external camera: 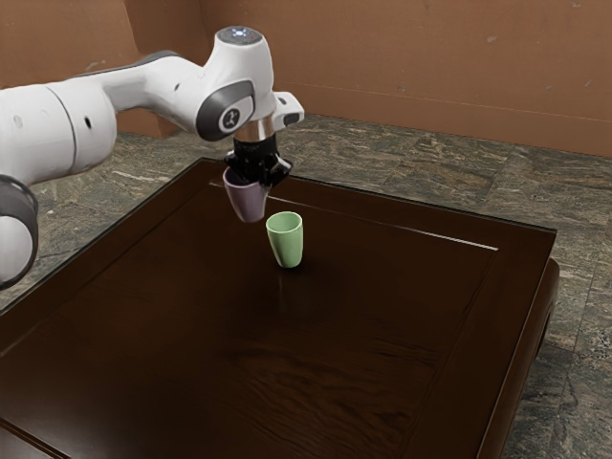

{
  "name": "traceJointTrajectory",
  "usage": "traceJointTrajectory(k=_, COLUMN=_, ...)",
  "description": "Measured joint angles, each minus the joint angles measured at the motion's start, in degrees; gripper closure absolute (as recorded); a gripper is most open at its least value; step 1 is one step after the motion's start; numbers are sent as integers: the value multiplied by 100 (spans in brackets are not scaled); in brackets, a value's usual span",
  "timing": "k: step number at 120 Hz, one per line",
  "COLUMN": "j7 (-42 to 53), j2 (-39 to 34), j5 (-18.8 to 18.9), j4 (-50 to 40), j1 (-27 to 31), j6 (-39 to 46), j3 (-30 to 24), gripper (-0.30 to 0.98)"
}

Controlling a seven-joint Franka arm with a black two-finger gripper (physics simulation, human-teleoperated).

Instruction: Place the right cup onto the left cup

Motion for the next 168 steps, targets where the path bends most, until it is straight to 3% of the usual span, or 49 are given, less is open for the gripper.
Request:
traceJointTrajectory(k=29, j7=280, j2=635, j5=30, j4=923, j1=-47, j6=-328, j3=-302, gripper=78)
traceJointTrajectory(k=63, j7=640, j2=1358, j5=38, j4=1764, j1=-52, j6=-422, j3=-276, gripper=79)
traceJointTrajectory(k=119, j7=1133, j2=1751, j5=40, j4=1943, j1=-60, j6=-282, j3=-312, gripper=78)
traceJointTrajectory(k=139, j7=1255, j2=1760, j5=7, j4=1928, j1=-66, j6=-266, j3=-303, gripper=42)
traceJointTrajectory(k=151, j7=1313, j2=1573, j5=-2, j4=1876, j1=-76, j6=-281, j3=-309, gripper=26)
traceJointTrajectory(k=168, j7=1362, j2=12, j5=-245, j4=440, j1=-86, j6=-385, j3=-299, gripper=13)
